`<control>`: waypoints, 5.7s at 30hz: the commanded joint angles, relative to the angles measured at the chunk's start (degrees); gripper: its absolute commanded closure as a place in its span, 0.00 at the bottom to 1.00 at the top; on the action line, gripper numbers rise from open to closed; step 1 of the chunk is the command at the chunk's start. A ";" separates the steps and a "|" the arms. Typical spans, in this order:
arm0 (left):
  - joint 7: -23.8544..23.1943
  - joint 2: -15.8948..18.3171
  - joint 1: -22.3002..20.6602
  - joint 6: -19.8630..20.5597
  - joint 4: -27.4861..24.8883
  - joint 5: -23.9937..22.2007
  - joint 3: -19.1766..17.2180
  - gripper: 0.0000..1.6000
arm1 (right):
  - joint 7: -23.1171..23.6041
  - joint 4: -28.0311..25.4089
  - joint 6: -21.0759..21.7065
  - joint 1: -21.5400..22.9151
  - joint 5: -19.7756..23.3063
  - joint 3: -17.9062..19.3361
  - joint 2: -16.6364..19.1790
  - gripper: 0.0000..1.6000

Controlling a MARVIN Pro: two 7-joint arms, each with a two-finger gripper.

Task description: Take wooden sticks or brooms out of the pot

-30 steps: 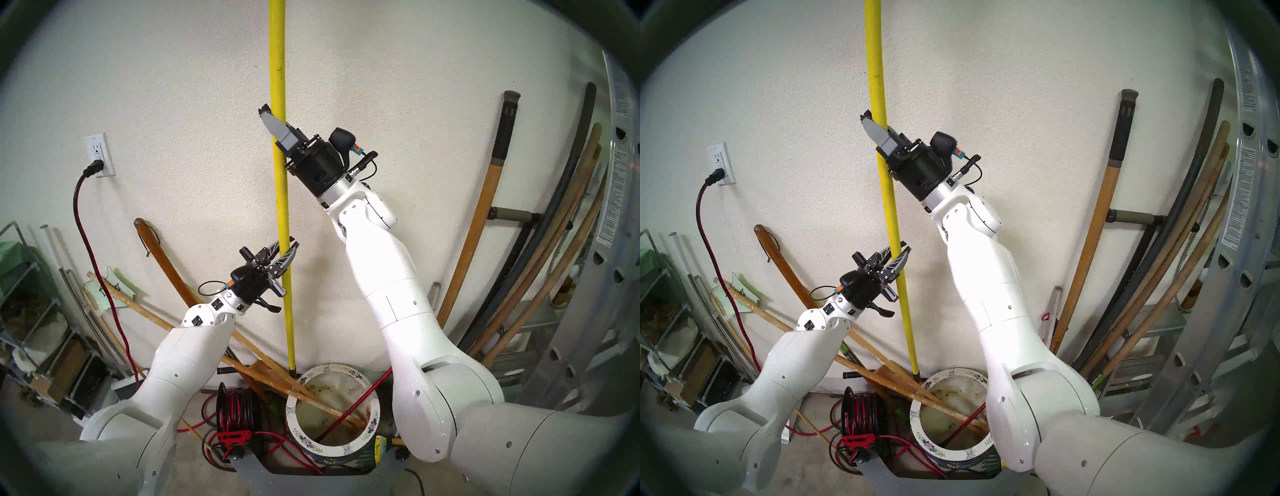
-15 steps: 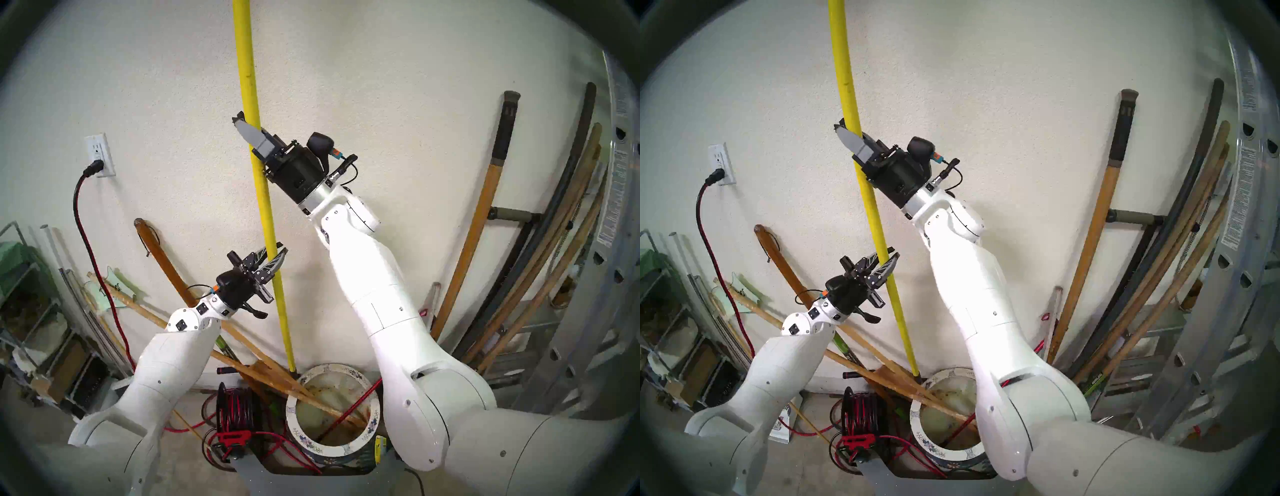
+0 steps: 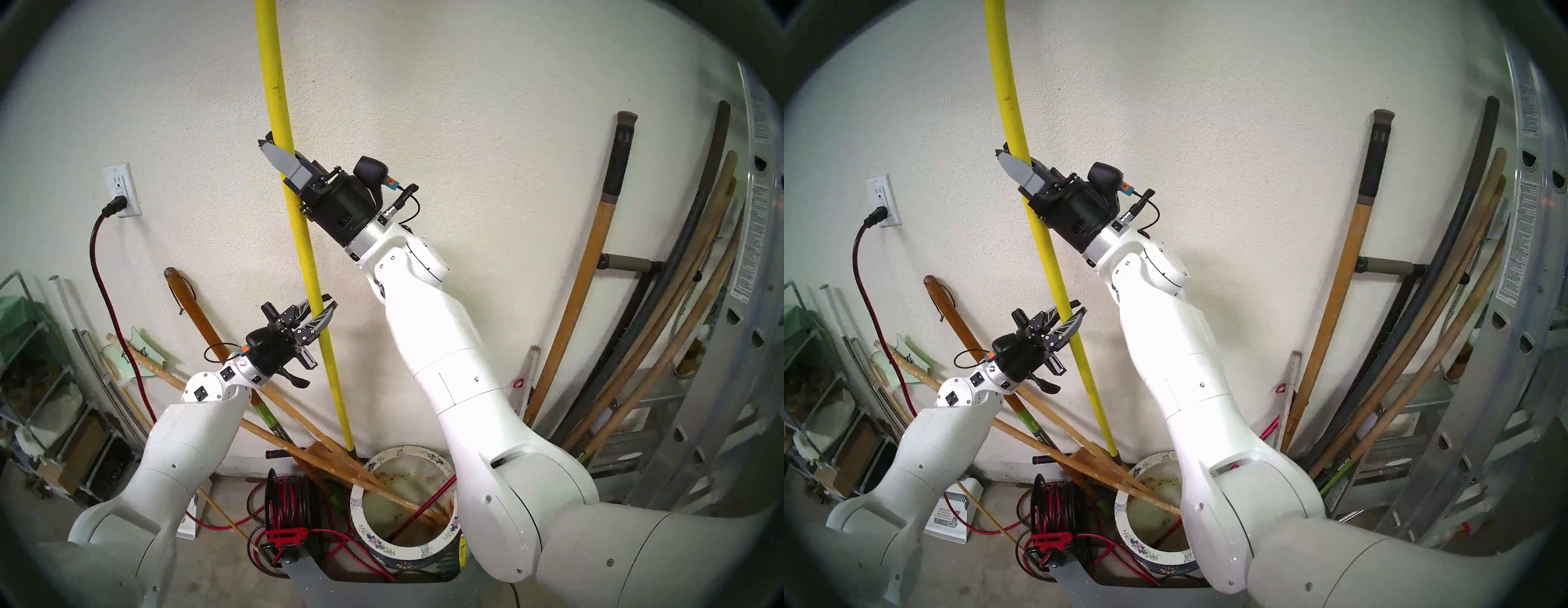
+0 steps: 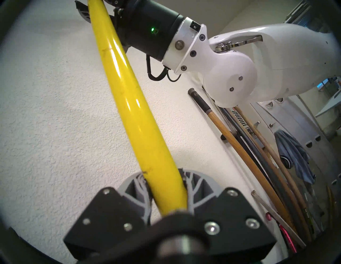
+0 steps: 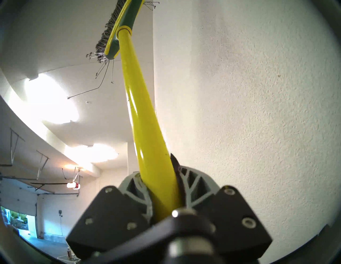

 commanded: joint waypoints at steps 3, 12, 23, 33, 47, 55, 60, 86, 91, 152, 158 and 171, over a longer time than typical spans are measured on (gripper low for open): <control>-1.52 1.24 -2.55 0.73 -6.96 -3.08 -1.08 1.00 | -1.45 2.22 1.38 -2.94 -0.30 -2.60 -2.44 1.00; -3.49 2.48 -2.93 2.46 -8.52 -4.31 -1.20 1.00 | -2.59 1.61 1.01 -1.99 -0.77 -1.89 -2.79 1.00; -5.26 3.18 -4.34 4.31 -10.51 -5.33 -1.45 1.00 | -3.51 0.14 1.20 -0.80 -1.08 -1.63 -3.63 1.00; -6.88 4.74 -3.94 6.81 -12.84 -6.16 -2.12 1.00 | -4.69 -0.75 1.90 -0.90 -0.61 -1.79 -4.45 1.00; -11.21 10.57 -1.34 14.77 -17.20 -6.79 -5.00 1.00 | -6.27 -0.58 3.70 -2.21 0.77 -3.71 -5.85 1.00; -13.54 13.28 0.05 19.45 -19.49 -7.04 -6.39 1.00 | -7.25 -0.37 4.44 -2.43 1.81 -4.49 -5.90 1.00; -15.15 15.21 1.76 23.64 -21.00 -7.43 -7.55 1.00 | -8.22 -0.12 5.00 -2.57 2.97 -5.06 -5.72 1.00; -14.38 23.64 15.91 45.21 -32.29 -4.94 -14.95 1.00 | -12.31 -0.56 0.05 -8.23 14.13 -13.92 0.09 1.00; -13.19 24.56 18.33 47.85 -33.44 -3.52 -16.35 1.00 | -13.18 -1.67 -3.25 -9.90 17.06 -16.48 1.99 1.00; 3.47 6.16 22.64 42.60 -23.67 6.56 -6.24 1.00 | -19.96 -8.82 -25.37 -22.21 17.72 -25.45 13.06 1.00; 3.58 4.84 22.02 42.30 -21.52 7.42 -4.76 1.00 | -19.81 -8.07 -25.67 -23.03 17.43 -25.60 13.87 1.00; 2.86 5.07 19.94 40.62 -16.28 11.36 -0.75 1.00 | -20.09 -7.43 -26.98 -24.78 18.06 -25.10 14.37 1.00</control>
